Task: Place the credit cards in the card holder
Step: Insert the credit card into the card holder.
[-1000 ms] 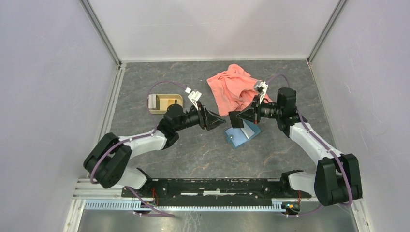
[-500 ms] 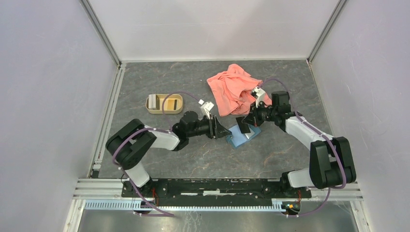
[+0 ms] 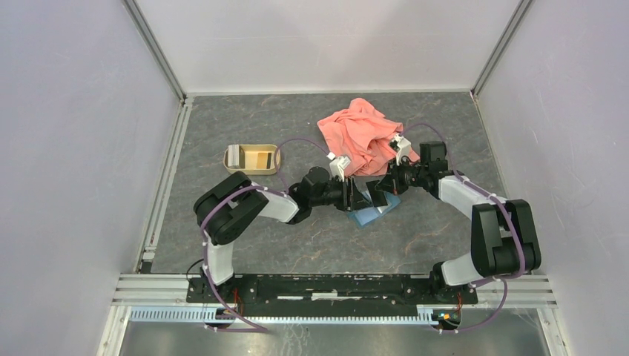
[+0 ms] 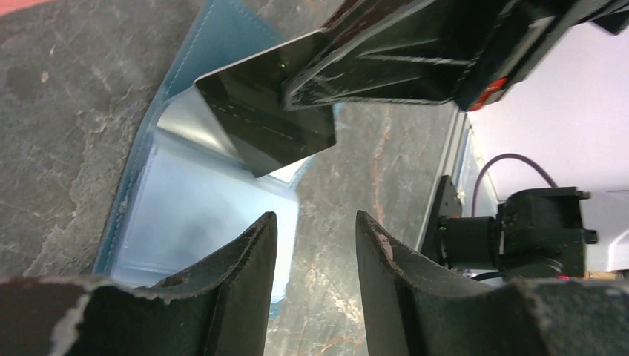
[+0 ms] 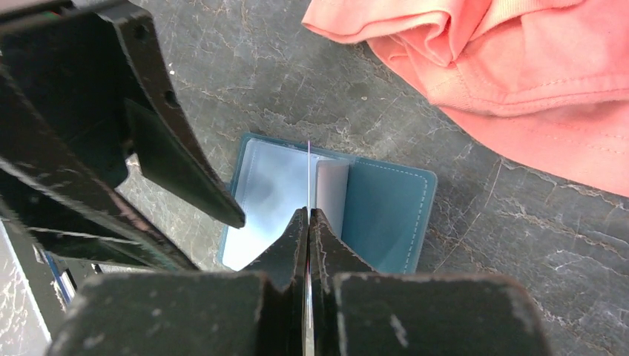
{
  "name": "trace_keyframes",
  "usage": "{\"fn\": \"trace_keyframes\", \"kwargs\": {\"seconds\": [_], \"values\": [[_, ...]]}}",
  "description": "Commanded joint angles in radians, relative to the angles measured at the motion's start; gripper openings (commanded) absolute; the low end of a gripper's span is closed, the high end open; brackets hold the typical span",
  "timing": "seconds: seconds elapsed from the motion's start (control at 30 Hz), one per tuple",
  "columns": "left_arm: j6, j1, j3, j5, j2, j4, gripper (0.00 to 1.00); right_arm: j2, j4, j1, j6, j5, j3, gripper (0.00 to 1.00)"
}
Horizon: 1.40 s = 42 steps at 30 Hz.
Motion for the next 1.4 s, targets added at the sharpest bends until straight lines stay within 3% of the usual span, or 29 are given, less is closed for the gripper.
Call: {"fn": "trace_keyframes", "kwargs": {"seconds": [0.0,0.6,1.1,1.37], "values": [[0.059,-0.011,0.031,-0.027,0.046,-0.024,0.49,0.005,0.032,-0.011,0.015,-0.048,0.001,0.00],[0.084,-0.011,-0.060,-0.100,0.058,-0.072,0.42,0.062,0.062,-0.031,0.071,-0.125,-0.031,0.00],[0.108,-0.011,-0.079,-0.128,-0.046,-0.018,0.47,0.110,0.050,-0.038,0.089,-0.006,-0.047,0.00],[0.158,-0.011,-0.115,-0.233,-0.157,-0.124,0.49,0.105,0.068,-0.038,0.131,0.063,-0.064,0.00]]}}
